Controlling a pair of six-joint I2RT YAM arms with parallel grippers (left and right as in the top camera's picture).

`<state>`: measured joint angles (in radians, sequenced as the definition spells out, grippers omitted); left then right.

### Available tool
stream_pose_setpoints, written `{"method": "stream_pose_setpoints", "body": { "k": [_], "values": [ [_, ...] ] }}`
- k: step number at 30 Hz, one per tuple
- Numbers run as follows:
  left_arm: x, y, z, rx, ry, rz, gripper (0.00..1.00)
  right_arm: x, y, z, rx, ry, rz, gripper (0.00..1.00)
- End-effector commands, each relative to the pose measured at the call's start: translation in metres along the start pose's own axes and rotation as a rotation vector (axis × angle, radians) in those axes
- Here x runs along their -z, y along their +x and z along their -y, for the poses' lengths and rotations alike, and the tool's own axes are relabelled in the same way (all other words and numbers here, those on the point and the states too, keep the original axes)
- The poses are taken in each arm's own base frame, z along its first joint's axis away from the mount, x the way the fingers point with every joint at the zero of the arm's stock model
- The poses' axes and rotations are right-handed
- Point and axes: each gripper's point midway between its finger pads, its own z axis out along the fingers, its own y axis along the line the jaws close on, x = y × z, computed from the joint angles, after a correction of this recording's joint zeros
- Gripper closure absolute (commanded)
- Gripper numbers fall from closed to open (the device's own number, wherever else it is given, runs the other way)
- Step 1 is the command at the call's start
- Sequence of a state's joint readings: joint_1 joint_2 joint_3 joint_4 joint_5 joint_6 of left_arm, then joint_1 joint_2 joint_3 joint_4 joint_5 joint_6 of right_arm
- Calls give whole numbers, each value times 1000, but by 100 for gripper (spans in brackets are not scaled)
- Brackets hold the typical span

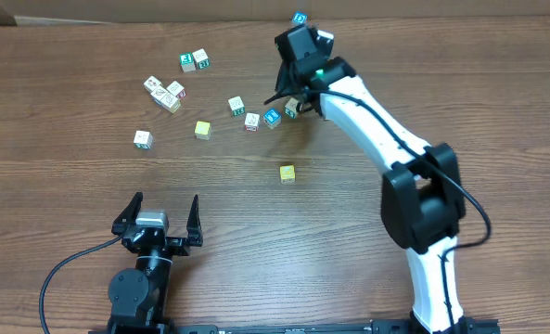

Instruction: Form a tower

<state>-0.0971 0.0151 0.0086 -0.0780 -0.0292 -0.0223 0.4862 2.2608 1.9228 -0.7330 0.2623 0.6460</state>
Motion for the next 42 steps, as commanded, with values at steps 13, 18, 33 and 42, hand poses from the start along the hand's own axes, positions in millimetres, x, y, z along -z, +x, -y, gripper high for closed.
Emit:
{"method": "stream_pose_setpoints", "body": {
  "k": [13, 18, 33, 42],
  "values": [
    [0, -1, 0, -15, 5, 9, 0, -50, 43, 9, -61, 65, -74, 51],
    [0, -1, 0, -15, 5, 9, 1, -51, 54, 9, -68, 59, -118, 54],
    [0, -1, 0, -15, 5, 9, 0, -48, 62, 18, 85, 82, -168, 65],
    [0, -1, 0, -15, 5, 9, 1, -51, 47, 23, 203, 64, -147, 55]
  ]
}}
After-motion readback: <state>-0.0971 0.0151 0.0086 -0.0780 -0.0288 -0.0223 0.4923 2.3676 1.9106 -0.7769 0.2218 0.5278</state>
